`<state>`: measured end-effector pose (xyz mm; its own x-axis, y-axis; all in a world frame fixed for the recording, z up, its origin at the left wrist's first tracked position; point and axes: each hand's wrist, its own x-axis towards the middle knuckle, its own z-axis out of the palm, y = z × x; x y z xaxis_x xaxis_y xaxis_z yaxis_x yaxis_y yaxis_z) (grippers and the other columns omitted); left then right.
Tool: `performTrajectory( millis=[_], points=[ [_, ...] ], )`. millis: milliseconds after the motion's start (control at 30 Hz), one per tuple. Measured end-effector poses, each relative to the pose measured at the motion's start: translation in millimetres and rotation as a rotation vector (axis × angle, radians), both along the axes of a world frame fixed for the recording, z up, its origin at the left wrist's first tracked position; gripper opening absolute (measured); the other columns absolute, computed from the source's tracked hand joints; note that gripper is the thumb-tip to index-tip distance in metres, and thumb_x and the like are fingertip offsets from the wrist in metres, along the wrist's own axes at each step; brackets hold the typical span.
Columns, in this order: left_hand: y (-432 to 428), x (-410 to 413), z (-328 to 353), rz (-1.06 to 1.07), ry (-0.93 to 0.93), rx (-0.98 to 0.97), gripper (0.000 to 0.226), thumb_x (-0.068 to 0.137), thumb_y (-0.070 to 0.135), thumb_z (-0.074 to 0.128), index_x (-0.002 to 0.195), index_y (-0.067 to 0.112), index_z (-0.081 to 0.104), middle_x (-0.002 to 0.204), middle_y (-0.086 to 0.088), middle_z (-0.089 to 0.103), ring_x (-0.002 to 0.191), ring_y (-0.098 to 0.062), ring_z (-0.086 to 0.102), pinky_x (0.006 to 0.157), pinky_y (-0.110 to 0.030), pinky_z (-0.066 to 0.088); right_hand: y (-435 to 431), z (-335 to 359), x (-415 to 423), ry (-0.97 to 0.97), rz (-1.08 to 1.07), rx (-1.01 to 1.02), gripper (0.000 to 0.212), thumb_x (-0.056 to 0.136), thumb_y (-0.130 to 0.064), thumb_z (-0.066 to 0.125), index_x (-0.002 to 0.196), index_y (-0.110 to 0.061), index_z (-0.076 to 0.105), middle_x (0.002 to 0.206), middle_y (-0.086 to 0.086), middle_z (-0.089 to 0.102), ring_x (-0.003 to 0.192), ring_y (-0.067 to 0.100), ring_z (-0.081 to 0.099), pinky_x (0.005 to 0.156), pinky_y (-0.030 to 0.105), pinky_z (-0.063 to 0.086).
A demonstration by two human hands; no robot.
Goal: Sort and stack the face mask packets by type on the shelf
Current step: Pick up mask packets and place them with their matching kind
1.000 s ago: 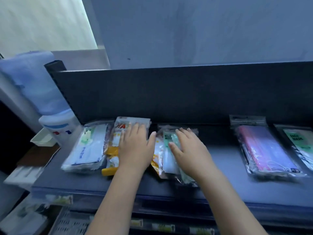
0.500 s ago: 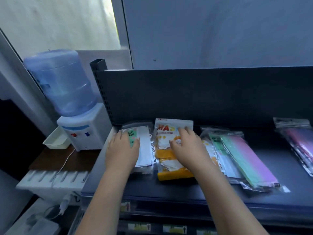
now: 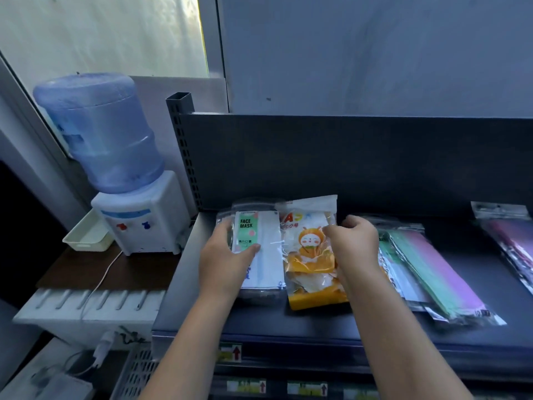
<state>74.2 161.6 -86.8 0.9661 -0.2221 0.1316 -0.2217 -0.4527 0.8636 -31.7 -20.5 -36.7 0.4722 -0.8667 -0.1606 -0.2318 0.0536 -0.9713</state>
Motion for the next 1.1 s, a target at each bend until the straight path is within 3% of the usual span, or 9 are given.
performTrajectory(
  millis=[33,67,167,267,467,600,700,900,1100],
  points=[
    [0,-1,0,-0.003,0.032,-0.043,0.072,0.082,0.024,0.088,0.145,0.026,0.053,0.120,0.018,0.058,0.108,-0.005,0.055,0.071,-0.006,0.039,0,2,-1,0.006,0.013,0.040,0.016,0.088,-0.001,0.072,0.103,-0.008,0.073,0.093,0.012,0.073,0.115,0.032,0.051,0.089,0.061,0.059],
    [-1,-2,1,-0.006,0.052,-0.078,0.074,0.082,0.022,0.089,0.146,0.024,0.052,0.120,0.018,0.056,0.109,-0.002,0.053,0.070,-0.002,0.036,1,2,-1,0.020,0.045,0.058,0.018,0.090,-0.003,0.073,0.105,-0.012,0.075,0.093,0.010,0.075,0.096,0.037,0.073,0.090,0.060,0.061],
    [-1,0,-1,-0.011,0.047,-0.147,0.072,0.079,0.017,0.090,0.142,0.022,0.056,0.123,0.017,0.058,0.113,-0.001,0.055,0.077,0.000,0.040,3,0,1,0.038,0.150,0.065,0.035,0.092,-0.011,0.074,0.125,-0.021,0.068,0.112,0.005,0.076,0.094,0.026,0.076,0.083,0.048,0.065],
    [-2,8,-7,0.019,0.051,-0.237,0.056,0.077,0.008,0.090,0.124,0.028,0.066,0.129,0.008,0.064,0.118,-0.004,0.063,0.095,-0.031,0.059,6,-6,2,0.000,0.210,0.140,0.042,0.098,-0.007,0.065,0.131,-0.031,0.055,0.105,0.000,0.073,0.085,0.021,0.078,0.071,0.042,0.067],
    [-6,10,6,0.032,0.423,-0.683,0.050,0.082,-0.014,0.078,0.119,0.017,0.066,0.113,-0.006,0.076,0.095,-0.019,0.079,0.077,-0.043,0.066,-1,-11,0,-0.106,0.130,0.239,0.021,0.103,-0.002,0.058,0.111,-0.017,0.070,0.092,0.005,0.081,0.076,0.022,0.081,0.061,0.038,0.066],
    [-13,11,9,0.001,0.485,-0.674,0.040,0.082,-0.017,0.075,0.109,0.012,0.071,0.107,-0.010,0.079,0.088,-0.018,0.080,0.073,-0.037,0.066,-6,-11,-3,-0.157,0.094,0.283,0.031,0.101,0.001,0.055,0.097,-0.021,0.076,0.081,0.002,0.082,0.080,0.027,0.081,0.072,0.050,0.067],
    [-20,9,9,-0.029,0.466,-0.649,0.043,0.084,-0.010,0.077,0.121,0.012,0.070,0.122,-0.009,0.075,0.105,-0.021,0.077,0.086,-0.043,0.065,-12,-12,-7,-0.199,0.066,0.282,0.032,0.102,-0.001,0.054,0.099,-0.023,0.078,0.088,0.002,0.083,0.086,0.028,0.081,0.077,0.051,0.066],
    [-45,-5,21,-0.078,0.424,-0.614,0.045,0.089,-0.003,0.077,0.130,0.013,0.063,0.114,-0.007,0.073,0.086,-0.012,0.079,0.064,-0.025,0.062,-35,-10,-24,-0.286,0.034,0.279,0.026,0.104,-0.005,0.057,0.108,-0.021,0.078,0.095,0.004,0.083,0.088,0.026,0.081,0.077,0.047,0.066],
    [-89,-25,33,-0.098,0.467,-0.629,0.039,0.086,-0.001,0.080,0.120,0.014,0.066,0.110,-0.015,0.076,0.089,-0.023,0.080,0.067,-0.035,0.065,-73,-4,-55,-0.374,0.028,0.260,0.024,0.102,-0.004,0.059,0.112,-0.015,0.078,0.101,0.010,0.083,0.093,0.031,0.081,0.082,0.050,0.064]
  ],
)
